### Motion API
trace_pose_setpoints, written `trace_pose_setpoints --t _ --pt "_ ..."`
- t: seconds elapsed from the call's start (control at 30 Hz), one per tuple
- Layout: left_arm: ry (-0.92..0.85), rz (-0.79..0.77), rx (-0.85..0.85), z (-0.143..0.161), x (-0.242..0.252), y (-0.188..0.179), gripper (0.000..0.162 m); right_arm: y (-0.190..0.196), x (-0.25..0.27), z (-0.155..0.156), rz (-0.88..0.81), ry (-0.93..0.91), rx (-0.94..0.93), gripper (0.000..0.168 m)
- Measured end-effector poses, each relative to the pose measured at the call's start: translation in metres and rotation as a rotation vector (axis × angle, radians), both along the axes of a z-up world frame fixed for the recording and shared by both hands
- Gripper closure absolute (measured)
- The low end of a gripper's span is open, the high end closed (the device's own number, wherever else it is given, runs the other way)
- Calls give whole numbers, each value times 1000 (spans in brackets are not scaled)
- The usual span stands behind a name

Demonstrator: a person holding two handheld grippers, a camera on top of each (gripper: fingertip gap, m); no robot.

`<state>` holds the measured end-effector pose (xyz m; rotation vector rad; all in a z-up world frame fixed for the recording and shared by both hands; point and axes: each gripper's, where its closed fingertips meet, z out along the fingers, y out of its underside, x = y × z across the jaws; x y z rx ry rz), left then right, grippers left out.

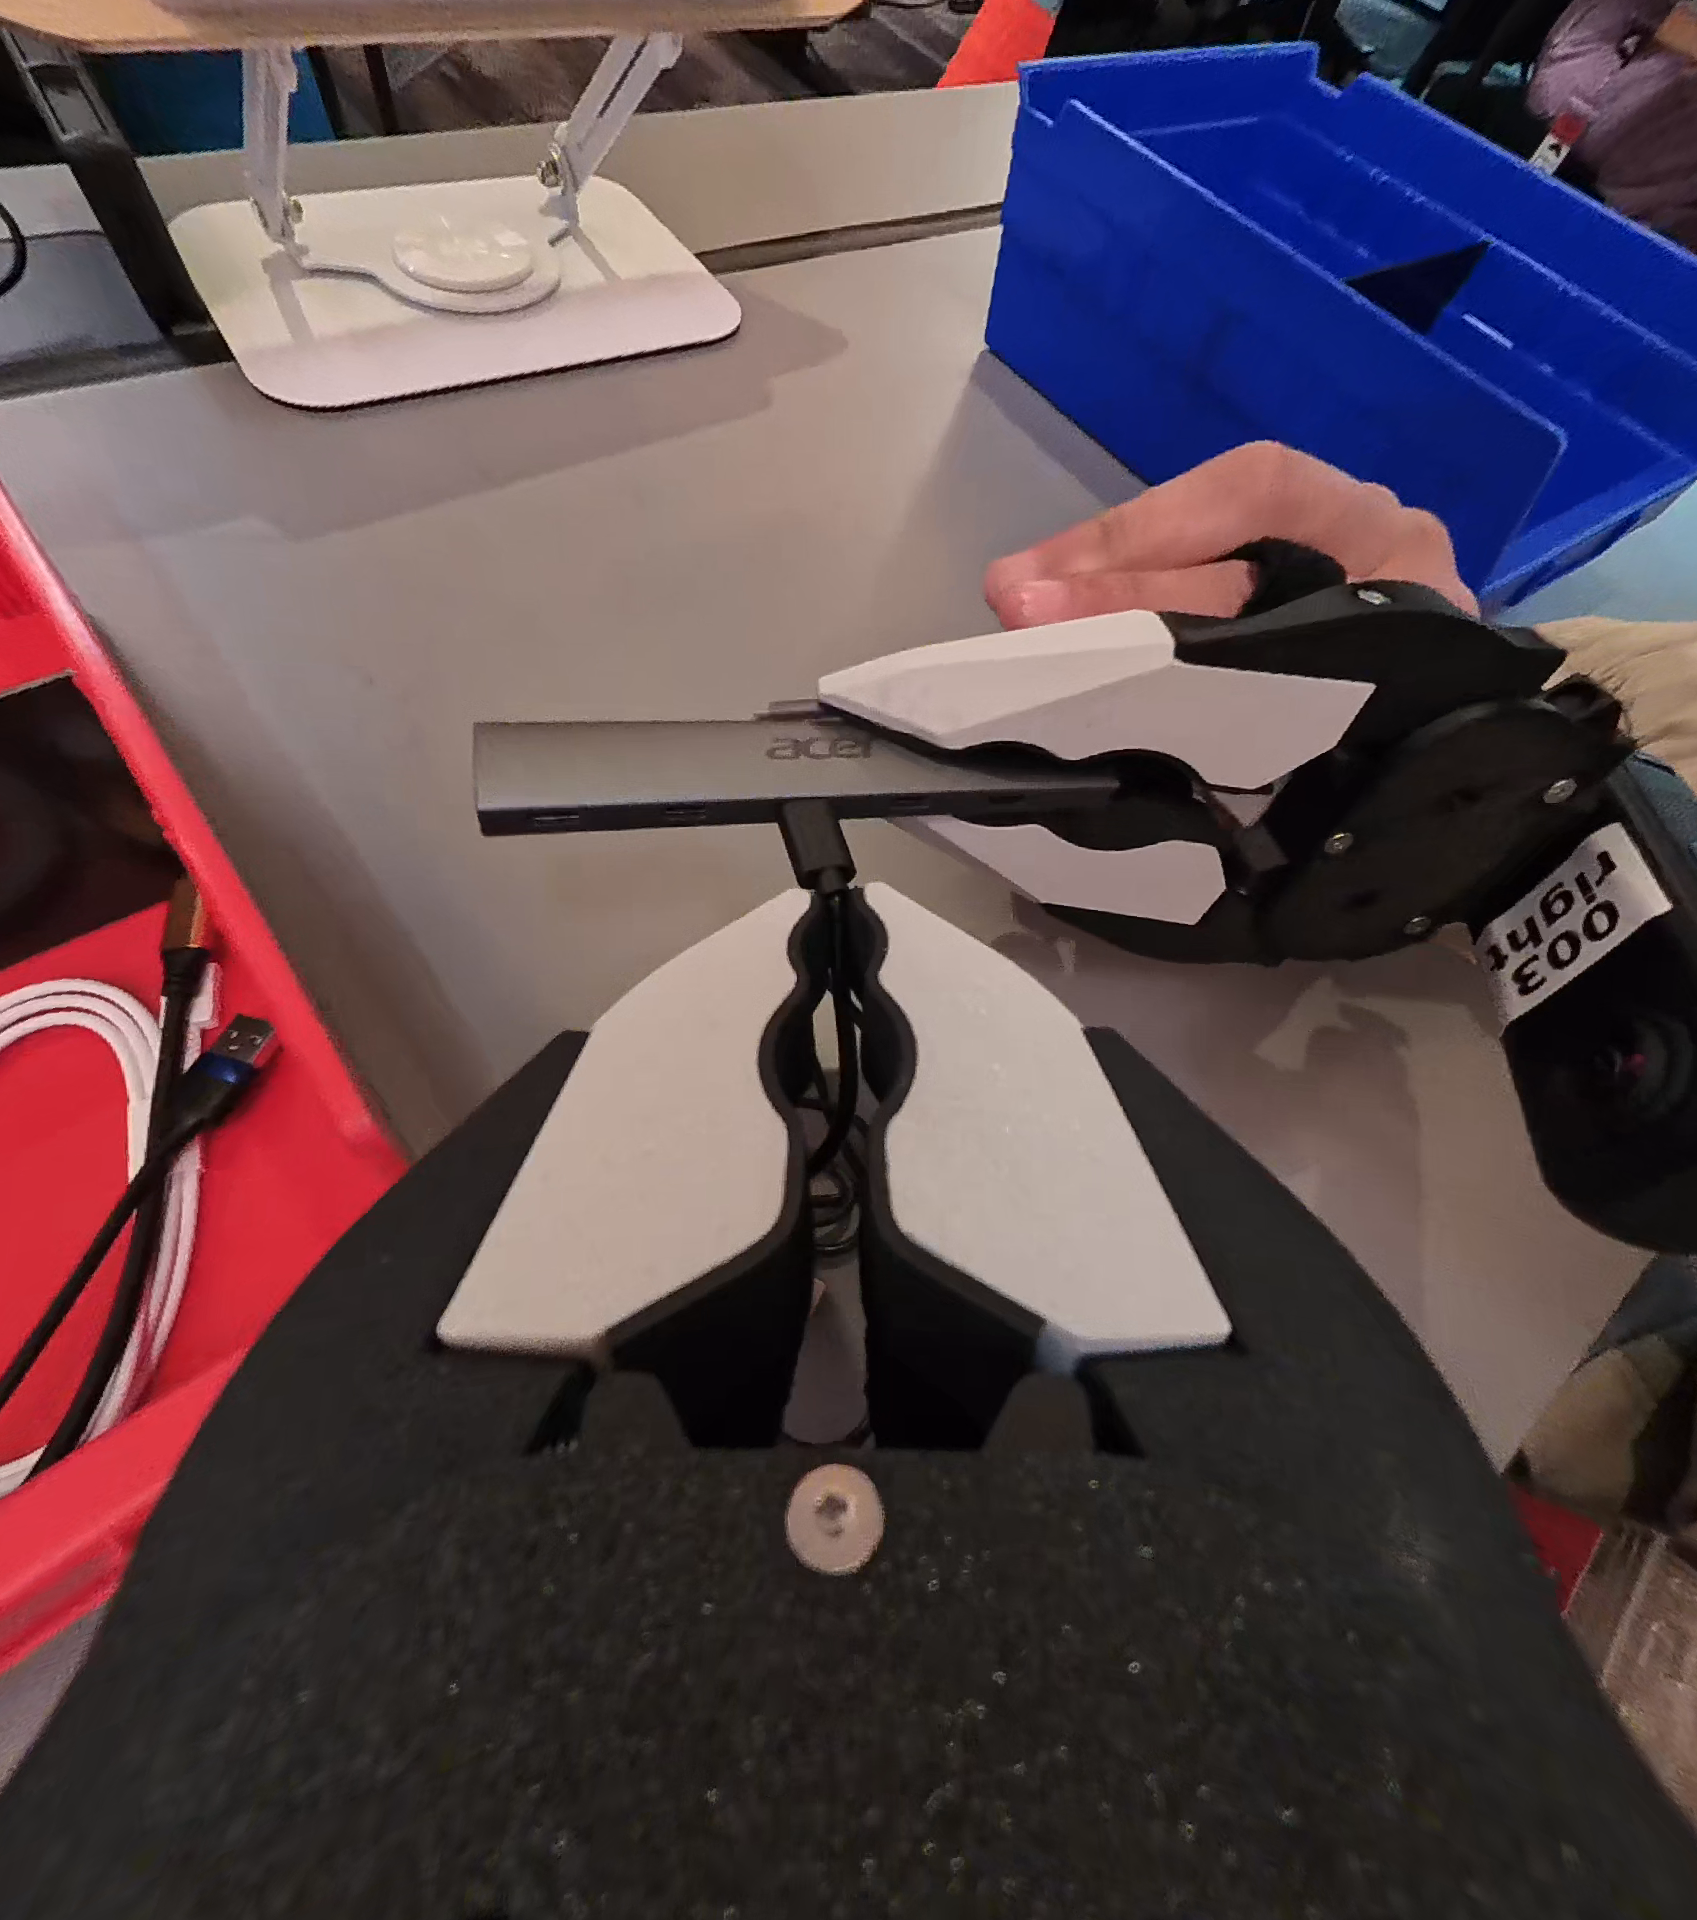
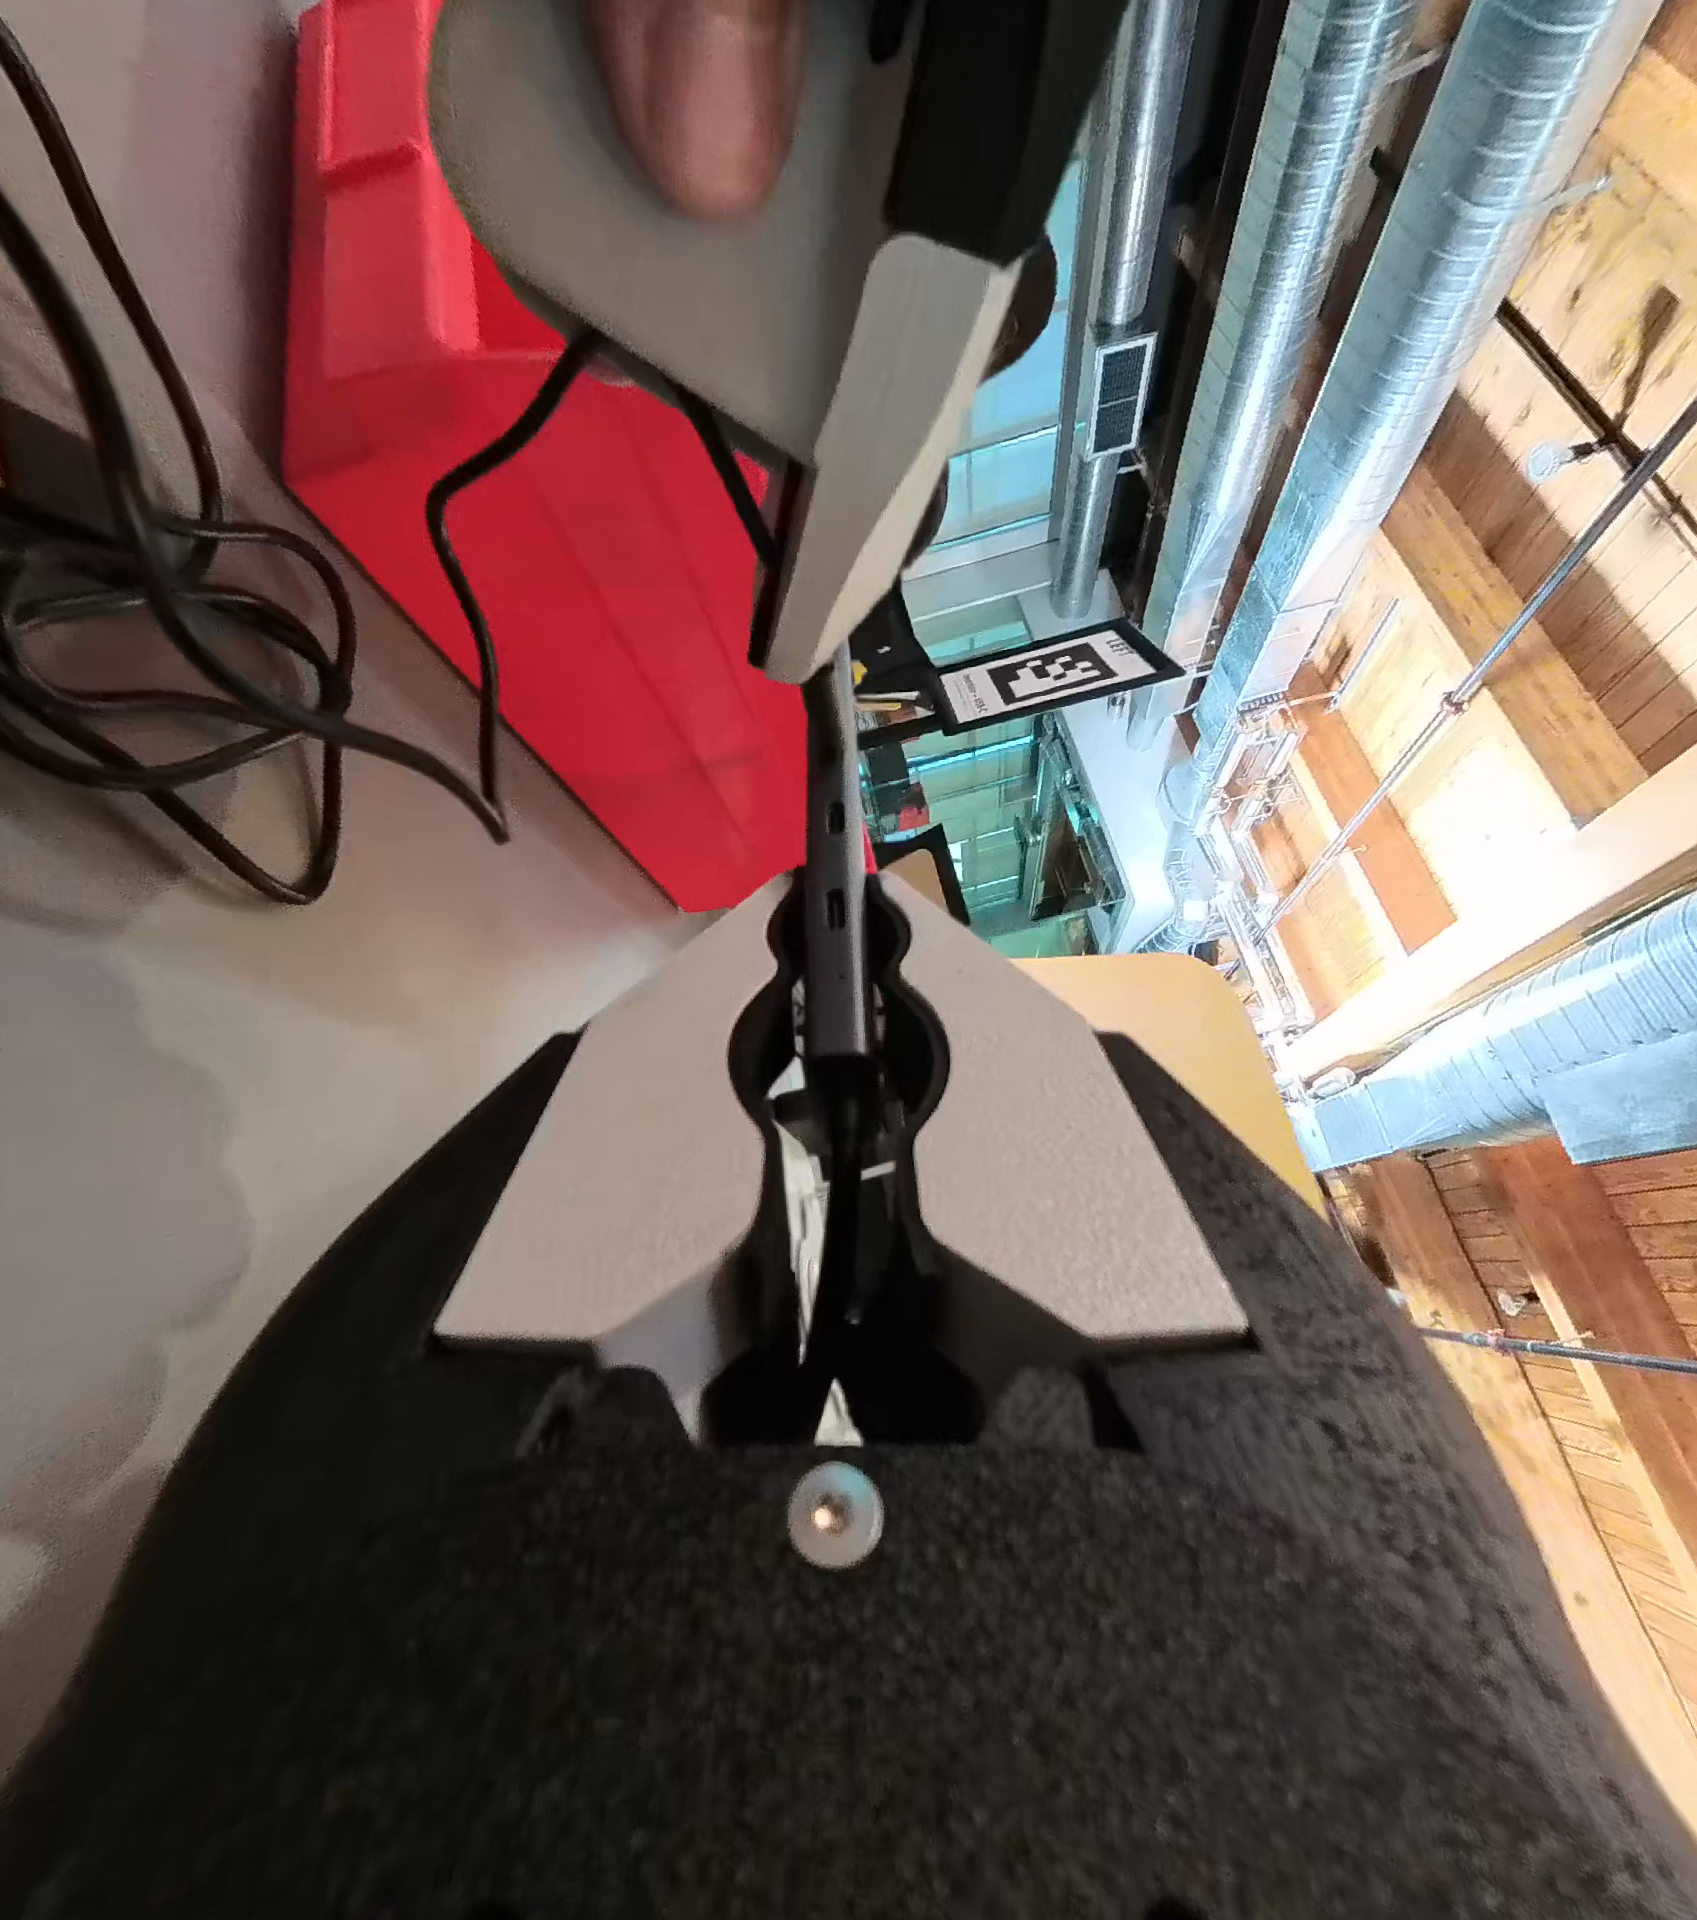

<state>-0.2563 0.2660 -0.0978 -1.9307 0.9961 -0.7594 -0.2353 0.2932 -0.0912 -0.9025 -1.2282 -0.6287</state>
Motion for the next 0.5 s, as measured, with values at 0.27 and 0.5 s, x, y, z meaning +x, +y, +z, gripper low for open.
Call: trace_pose_setpoints --t 0.27,0.5 --pt "9 -12 -1 -3 10 -7 159 2 3 -2 -16 -28 18 161" --pt "16 -34 48 6 10 -6 160 -1 4 5 -15 -17 23 162"
